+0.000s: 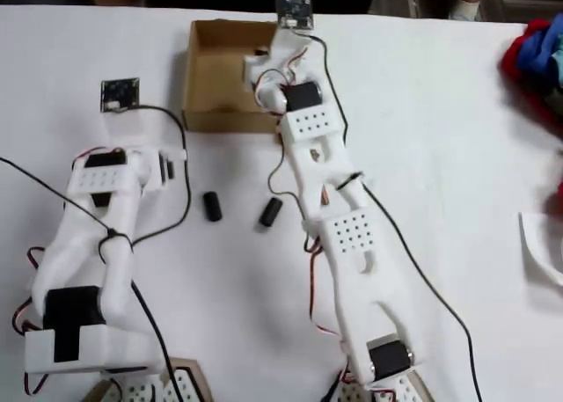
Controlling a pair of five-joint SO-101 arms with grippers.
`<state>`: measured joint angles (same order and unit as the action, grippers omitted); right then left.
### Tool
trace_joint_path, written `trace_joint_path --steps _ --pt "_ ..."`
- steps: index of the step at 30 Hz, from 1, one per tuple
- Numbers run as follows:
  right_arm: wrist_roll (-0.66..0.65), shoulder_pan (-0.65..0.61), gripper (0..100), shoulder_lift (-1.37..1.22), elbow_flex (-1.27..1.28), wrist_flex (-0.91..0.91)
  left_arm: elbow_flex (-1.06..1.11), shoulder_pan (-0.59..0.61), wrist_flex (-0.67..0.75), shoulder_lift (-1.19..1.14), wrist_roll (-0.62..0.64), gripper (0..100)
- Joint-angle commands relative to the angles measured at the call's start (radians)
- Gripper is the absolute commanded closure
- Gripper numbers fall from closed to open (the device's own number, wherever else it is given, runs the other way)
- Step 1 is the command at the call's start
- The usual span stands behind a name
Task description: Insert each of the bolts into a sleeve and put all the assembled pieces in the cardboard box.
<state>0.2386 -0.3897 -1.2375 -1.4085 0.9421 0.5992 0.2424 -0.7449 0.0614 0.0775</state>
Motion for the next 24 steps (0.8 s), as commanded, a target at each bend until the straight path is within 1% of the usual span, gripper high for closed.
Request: trace_joint_path --steps 1,24 --pt "0.009 -0.01 97.8 0.027 0.018 -0.045 -0.015 -0.006 0.015 0.003 0.006 83" --pt "0.009 -0.022 97.7 0.025 0.132 -0.045 -0.015 -0.005 0.011 0.003 0.006 83"
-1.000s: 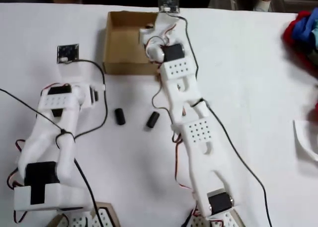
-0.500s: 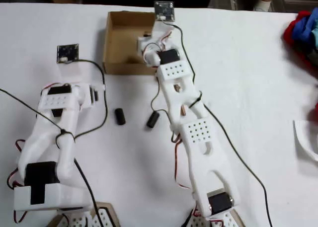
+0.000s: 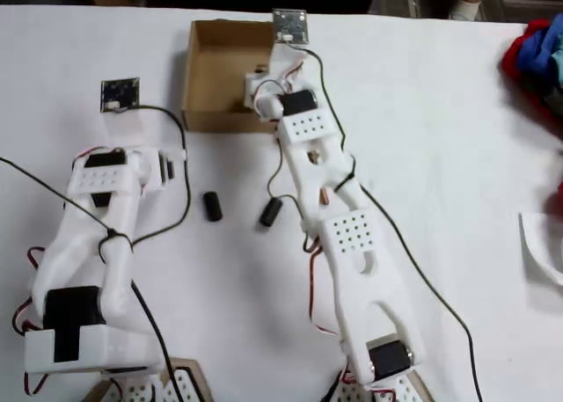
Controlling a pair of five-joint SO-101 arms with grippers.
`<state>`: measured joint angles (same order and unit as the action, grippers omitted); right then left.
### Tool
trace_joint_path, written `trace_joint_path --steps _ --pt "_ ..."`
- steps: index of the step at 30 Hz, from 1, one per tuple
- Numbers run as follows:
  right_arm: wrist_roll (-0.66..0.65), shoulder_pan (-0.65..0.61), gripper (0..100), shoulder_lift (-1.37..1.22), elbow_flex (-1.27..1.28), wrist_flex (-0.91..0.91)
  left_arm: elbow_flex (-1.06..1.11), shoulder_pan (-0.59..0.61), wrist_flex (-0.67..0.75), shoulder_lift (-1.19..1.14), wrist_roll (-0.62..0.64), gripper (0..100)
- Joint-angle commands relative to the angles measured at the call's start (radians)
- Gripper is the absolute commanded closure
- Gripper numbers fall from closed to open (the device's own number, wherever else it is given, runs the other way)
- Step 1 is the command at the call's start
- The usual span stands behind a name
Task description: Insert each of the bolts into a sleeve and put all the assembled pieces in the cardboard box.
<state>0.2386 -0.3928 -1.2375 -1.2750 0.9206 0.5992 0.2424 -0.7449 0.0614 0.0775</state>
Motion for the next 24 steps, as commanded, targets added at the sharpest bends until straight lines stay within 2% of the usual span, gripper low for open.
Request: trace_joint_path --steps 1,10,14,16,24 --pt "0.009 -0.022 97.7 0.025 0.006 -0.024 -0.015 -0.005 0.011 0.003 0.006 83" --pt "-0.032 -0.035 96.2 0.027 0.002 -0.035 -0.015 -0.005 0.011 0.003 0.006 83" --pt "-0.031 -0.031 81.0 0.031 0.003 -0.019 -0.015 -0.005 0.011 0.003 0.006 83" --pt "-0.038 -0.033 77.0 0.036 0.0 -0.019 -0.015 -0.005 0.011 0.003 0.006 83" --pt "-0.041 0.03 85.1 0.065 -0.138 0.022 -0.015 -0.005 0.011 0.003 0.006 83"
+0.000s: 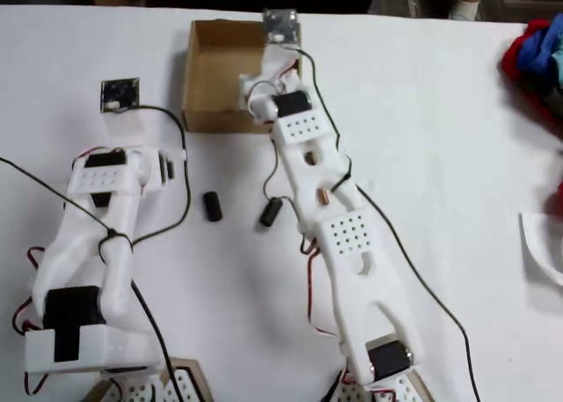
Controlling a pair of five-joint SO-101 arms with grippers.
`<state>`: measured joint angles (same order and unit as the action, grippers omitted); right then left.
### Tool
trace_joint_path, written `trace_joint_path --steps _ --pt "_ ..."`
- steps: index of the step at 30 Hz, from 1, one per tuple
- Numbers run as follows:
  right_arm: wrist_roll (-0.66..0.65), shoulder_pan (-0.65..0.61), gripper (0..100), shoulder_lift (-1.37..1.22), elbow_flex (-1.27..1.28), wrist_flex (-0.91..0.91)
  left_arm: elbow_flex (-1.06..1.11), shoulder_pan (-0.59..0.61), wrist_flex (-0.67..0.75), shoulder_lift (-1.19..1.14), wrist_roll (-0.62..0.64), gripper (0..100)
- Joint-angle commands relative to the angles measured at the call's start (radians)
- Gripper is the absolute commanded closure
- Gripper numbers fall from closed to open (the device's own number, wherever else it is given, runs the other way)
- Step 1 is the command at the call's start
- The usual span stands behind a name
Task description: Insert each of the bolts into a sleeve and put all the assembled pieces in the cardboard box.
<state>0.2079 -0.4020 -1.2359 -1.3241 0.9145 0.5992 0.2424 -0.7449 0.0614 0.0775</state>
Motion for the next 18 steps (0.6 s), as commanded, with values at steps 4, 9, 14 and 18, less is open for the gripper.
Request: trace_joint_path --steps 4,9,14,18 --pt "-0.011 0.077 94.0 0.097 -0.172 0.225 -0.015 -0.005 0.011 0.003 0.006 83" --pt "-0.011 0.091 97.8 0.13 -0.261 0.536 -0.015 -0.005 0.011 0.003 0.006 83" --pt "-0.157 0.053 95.5 0.173 -0.345 0.862 -0.015 -0.005 0.009 0.003 0.006 83" --pt "-0.377 0.039 92.7 0.26 -0.229 0.86 0.001 -0.005 0.015 0.003 0.006 83"
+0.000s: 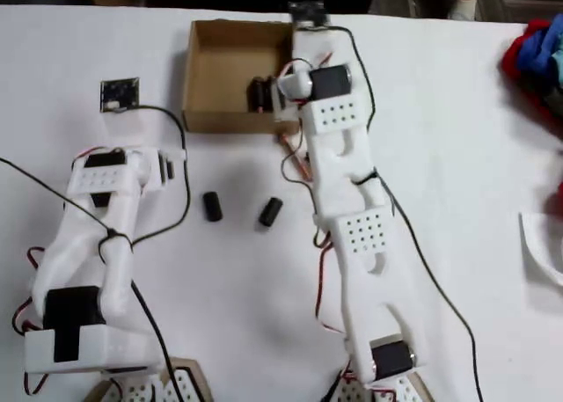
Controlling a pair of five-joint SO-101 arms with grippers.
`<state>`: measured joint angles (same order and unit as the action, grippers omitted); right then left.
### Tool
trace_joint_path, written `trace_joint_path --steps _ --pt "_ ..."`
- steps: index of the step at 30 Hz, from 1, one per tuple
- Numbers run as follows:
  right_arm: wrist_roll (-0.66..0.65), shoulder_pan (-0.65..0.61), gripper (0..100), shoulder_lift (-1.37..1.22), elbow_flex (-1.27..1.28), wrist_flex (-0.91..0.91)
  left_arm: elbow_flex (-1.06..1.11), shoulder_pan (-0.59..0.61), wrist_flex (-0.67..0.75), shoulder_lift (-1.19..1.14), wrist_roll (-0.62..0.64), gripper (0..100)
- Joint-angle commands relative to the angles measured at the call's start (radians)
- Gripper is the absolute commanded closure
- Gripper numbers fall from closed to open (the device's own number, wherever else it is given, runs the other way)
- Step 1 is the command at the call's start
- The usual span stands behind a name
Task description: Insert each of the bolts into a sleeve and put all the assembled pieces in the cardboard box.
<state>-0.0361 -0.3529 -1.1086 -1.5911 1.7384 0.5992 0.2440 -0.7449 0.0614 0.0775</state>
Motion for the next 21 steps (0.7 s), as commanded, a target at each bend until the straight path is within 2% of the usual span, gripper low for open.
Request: trace_joint_path --steps 1,4,11,14,17,21 --pt "-0.158 -0.002 93.0 0.17 0.089 0.036 0.007 -0.006 0.017 0.003 0.006 83" --pt "-0.161 0.016 92.9 0.338 0.307 0.036 0.016 0.008 0.009 0.005 0.006 83" --pt "-0.17 0.025 92.6 0.822 1.069 -0.021 0.016 0.031 0.014 0.003 0.043 83" --pt "-0.169 0.058 92.6 0.863 1.284 -0.182 0.016 0.034 0.012 0.003 0.048 83" --pt "-0.16 0.074 92.6 0.834 1.396 -0.348 0.012 0.028 0.014 0.005 0.049 83" --pt "-0.16 0.058 92.6 0.765 1.427 -0.378 0.015 0.026 0.015 0.005 0.049 83"
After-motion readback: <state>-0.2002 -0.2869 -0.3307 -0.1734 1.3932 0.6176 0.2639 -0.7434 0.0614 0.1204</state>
